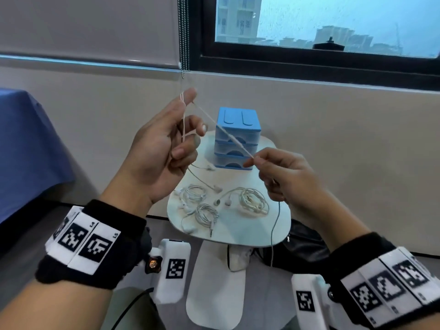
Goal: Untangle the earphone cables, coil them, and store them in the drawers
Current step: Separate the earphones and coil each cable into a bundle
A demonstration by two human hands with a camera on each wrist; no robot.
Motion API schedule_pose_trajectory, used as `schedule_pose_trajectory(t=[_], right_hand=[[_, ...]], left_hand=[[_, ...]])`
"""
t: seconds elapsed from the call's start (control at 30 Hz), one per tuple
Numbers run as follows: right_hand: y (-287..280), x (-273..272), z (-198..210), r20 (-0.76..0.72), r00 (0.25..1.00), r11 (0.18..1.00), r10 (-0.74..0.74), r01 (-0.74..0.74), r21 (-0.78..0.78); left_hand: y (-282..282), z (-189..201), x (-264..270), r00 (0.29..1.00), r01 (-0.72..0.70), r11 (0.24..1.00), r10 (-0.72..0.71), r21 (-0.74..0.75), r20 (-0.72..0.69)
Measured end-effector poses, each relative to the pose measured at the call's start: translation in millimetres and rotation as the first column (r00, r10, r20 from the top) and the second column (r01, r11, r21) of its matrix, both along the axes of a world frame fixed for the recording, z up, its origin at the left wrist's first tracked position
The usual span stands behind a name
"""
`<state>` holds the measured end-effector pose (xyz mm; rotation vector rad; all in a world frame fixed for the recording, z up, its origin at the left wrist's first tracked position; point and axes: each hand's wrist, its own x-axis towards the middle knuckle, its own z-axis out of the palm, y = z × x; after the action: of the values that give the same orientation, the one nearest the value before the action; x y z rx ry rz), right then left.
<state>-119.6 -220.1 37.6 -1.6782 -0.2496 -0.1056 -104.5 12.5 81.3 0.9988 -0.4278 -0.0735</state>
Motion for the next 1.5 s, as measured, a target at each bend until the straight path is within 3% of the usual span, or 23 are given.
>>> schedule_pose_trajectory(t=[0.23, 0.47, 0.6, 0.7, 0.77, 0.83, 0.97, 1.07, 1.13, 1.2, 1.27, 1.33, 1.43, 1.5], right_hand=[[14, -5, -3, 0.003, 0.996, 0.983, 0.084, -0.083, -0.166], [19, -15, 3, 0.058, 0.983, 0.923, 0.172, -0.14, -0.359], [30, -33, 29, 0.076, 0.936, 0.833, 0.344, -0.267, -0.484], [28, -38, 63, 0.192, 0.888, 0.853, 0.418, -0.311, -0.419], [24, -33, 89, 0.297, 0.884, 0.883, 0.361, -0.222, -0.413], [20, -21, 103, 0.37, 0.901, 0.913, 0.228, -0.065, -0.403], [15, 4, 88, 0.273, 0.961, 0.983, -0.041, 0.088, -0.162], [20, 11, 64, 0.148, 0.988, 0.995, -0.033, 0.047, -0.093], [23, 7, 48, 0.083, 0.996, 0.987, 0.016, -0.003, -0.158], [24, -1, 37, 0.033, 0.992, 0.948, 0.122, -0.107, -0.3], [24, -11, 40, -0.003, 0.97, 0.842, 0.245, -0.214, -0.496], [26, -20, 55, -0.005, 0.944, 0.752, 0.33, -0.266, -0.604], [22, -26, 87, 0.112, 0.934, 0.777, 0.34, -0.211, -0.593], [16, -23, 104, 0.218, 0.939, 0.835, 0.266, -0.111, -0.538]], left_hand=[[-17, -3, 0, 0.984, -0.177, 0.983, 0.178, 0.054, -0.025], [-18, -7, 19, 0.96, -0.271, 0.949, 0.254, -0.163, -0.117], [-21, -12, 21, 0.928, -0.372, 0.928, 0.372, 0.038, -0.015], [-21, -16, 13, 0.913, -0.407, 0.864, 0.374, 0.297, 0.163], [-21, -19, 4, 0.94, -0.33, 0.853, 0.256, 0.404, 0.227], [-21, -18, -5, 0.97, -0.194, 0.886, 0.109, 0.421, 0.217], [-25, -7, -11, 0.979, 0.107, 0.975, -0.138, 0.192, 0.152], [-27, 5, -9, 0.964, 0.233, 0.972, -0.235, 0.036, 0.127], [-30, 11, -4, 0.976, 0.191, 0.982, -0.188, -0.015, 0.109], [-34, 13, 4, 0.996, 0.032, 0.999, -0.032, -0.001, 0.085], [-38, 11, 10, 0.98, -0.176, 0.976, 0.162, 0.131, 0.114], [-40, 2, 13, 0.947, -0.308, 0.897, 0.255, 0.318, 0.198], [-41, -10, 7, 0.926, -0.358, 0.783, 0.226, 0.509, 0.303], [-39, -11, -2, 0.954, -0.268, 0.813, 0.149, 0.517, 0.26]])
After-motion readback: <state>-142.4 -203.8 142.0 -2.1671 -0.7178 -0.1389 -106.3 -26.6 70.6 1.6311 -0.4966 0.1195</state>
